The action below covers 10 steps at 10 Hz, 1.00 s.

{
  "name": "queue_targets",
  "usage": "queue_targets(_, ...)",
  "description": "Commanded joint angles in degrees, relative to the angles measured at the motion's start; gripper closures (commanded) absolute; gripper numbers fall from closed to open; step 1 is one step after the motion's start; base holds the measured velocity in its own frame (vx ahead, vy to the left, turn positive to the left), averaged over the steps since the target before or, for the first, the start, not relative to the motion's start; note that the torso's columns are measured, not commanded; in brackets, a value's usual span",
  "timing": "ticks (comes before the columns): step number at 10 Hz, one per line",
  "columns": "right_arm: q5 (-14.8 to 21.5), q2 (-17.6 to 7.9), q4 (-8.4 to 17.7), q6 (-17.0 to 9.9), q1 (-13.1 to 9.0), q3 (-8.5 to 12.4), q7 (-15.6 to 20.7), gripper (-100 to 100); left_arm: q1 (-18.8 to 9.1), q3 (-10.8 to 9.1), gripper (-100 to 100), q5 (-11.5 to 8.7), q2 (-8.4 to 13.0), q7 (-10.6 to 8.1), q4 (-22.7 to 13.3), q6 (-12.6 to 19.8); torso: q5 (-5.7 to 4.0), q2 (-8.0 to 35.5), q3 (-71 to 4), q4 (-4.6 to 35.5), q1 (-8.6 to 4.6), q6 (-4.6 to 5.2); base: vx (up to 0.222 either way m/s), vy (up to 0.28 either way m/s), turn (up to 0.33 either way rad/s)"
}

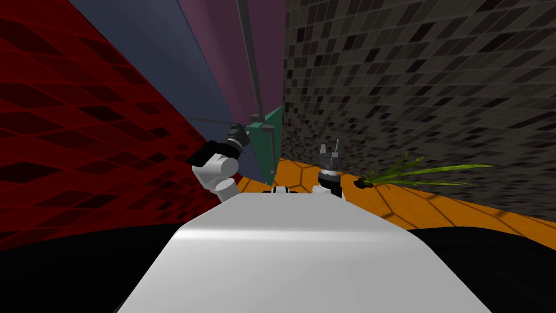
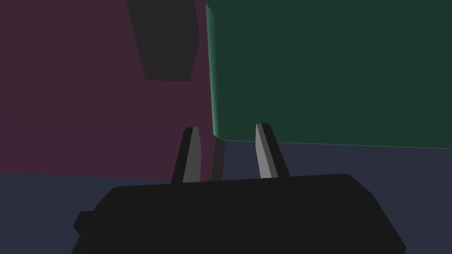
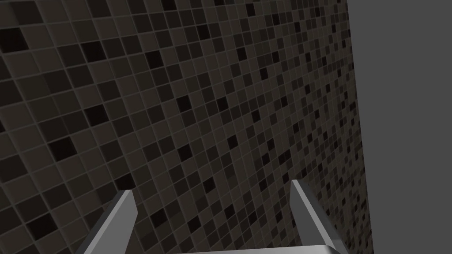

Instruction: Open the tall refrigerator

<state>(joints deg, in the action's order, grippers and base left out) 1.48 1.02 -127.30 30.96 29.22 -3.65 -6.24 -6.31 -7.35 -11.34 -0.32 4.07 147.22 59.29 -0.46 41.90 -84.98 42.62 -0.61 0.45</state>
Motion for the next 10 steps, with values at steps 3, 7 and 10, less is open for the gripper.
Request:
queue_targets(3, 0.0, 0.02, 0.0, 0.0, -0.01, -0.02, 0.0, 0, -0.35, -1.93, 100, 1.44, -0.45, -0.21, 0.3, 0.6, 0.05, 0.13, 0.16, -0.19, -0.19, -0.09, 0.019, -0.176, 0.108)
queue_targets(7, 0.0, 0.03, 0.0, 0.0, -0.01, -0.03, 0.0, 0, -1.04, -3.82, 100, 2.92, -0.93, -0.39, 0.52, 0.59, -0.04, -0.04, -0.01, -0.07, -0.14, -0.06, -0.001, -0.278, 0.093)
queue_targets(10, 0.0, 0.02, 0.0, 0.0, -0.01, -0.02, 0.0, 0, -1.74, -5.71, 100, 4.4, -1.41, -0.57, 0.73, 0.58, 0.08, -0.23, -0.15, -0.15, 0.21, -0.05, 0.013, -0.239, 0.073)
